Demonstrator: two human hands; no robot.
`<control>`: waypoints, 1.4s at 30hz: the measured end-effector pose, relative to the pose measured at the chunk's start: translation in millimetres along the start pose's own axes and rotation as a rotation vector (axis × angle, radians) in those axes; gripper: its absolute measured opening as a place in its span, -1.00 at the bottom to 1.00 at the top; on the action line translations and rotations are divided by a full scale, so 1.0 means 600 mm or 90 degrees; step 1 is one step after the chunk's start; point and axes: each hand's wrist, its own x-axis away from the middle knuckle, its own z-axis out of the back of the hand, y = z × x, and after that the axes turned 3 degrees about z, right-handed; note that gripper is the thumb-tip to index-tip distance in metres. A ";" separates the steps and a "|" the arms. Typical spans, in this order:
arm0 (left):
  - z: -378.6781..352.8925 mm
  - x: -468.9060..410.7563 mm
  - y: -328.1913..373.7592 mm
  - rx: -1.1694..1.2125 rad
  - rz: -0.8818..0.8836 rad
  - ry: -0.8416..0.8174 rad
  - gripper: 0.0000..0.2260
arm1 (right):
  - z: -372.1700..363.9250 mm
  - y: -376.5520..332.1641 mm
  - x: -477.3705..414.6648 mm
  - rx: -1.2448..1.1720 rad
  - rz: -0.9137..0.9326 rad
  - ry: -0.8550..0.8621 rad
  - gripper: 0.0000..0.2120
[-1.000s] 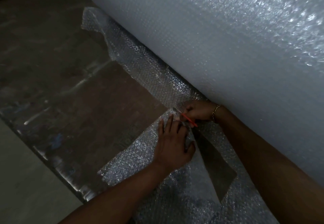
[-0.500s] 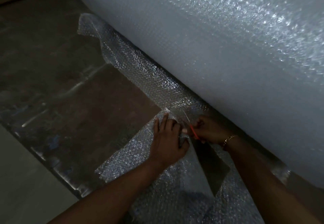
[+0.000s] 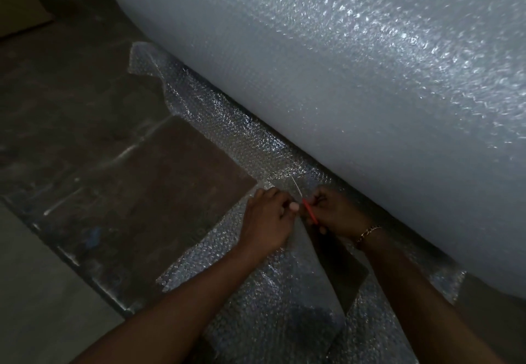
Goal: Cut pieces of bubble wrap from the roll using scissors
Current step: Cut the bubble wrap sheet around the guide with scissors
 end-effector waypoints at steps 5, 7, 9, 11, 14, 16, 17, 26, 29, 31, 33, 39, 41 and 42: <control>0.017 -0.016 0.010 0.400 0.163 -0.029 -0.73 | 0.003 -0.017 -0.006 0.026 0.021 -0.049 -0.28; 0.021 -0.025 0.001 0.397 0.198 -0.061 -0.71 | -0.002 -0.011 -0.003 0.087 0.014 -0.079 -0.26; 0.017 -0.032 -0.013 0.326 0.202 -0.081 -0.69 | -0.008 0.002 -0.004 0.140 0.027 -0.078 -0.31; 0.010 -0.038 -0.025 0.300 0.208 -0.080 -0.70 | -0.011 0.009 -0.005 0.146 0.045 -0.087 -0.44; 0.007 -0.046 -0.032 0.327 0.246 -0.078 -0.67 | -0.014 0.013 -0.007 0.120 0.044 -0.111 -0.60; 0.009 -0.053 -0.034 0.331 0.257 -0.077 -0.57 | -0.014 0.009 -0.009 0.092 0.031 -0.083 -0.67; 0.010 -0.056 -0.039 0.319 0.254 -0.073 -0.56 | -0.014 0.006 -0.010 0.068 0.021 -0.055 -0.70; 0.019 -0.056 -0.063 0.065 0.133 -0.025 -0.93 | -0.022 0.002 -0.034 -0.112 -0.089 0.116 -0.83; 0.012 -0.054 -0.067 0.051 0.141 -0.030 -0.90 | -0.034 0.001 -0.039 -0.175 -0.069 0.106 -0.81; 0.009 -0.053 -0.068 0.050 0.148 -0.023 -0.84 | -0.041 0.000 -0.040 -0.205 -0.056 0.075 -0.81; 0.008 -0.053 -0.067 0.064 0.160 -0.021 -0.78 | -0.049 -0.005 -0.039 -0.253 -0.063 0.039 -0.87; 0.001 -0.054 -0.073 0.056 0.173 0.004 -0.87 | -0.049 -0.006 -0.046 -0.248 -0.078 -0.010 -0.89; -0.001 -0.051 -0.074 0.051 0.162 0.013 -0.91 | -0.036 -0.012 -0.054 -0.206 -0.065 -0.004 -0.84; -0.001 -0.048 -0.074 0.051 0.156 0.017 -0.92 | -0.027 -0.016 -0.059 -0.193 -0.061 0.004 -0.81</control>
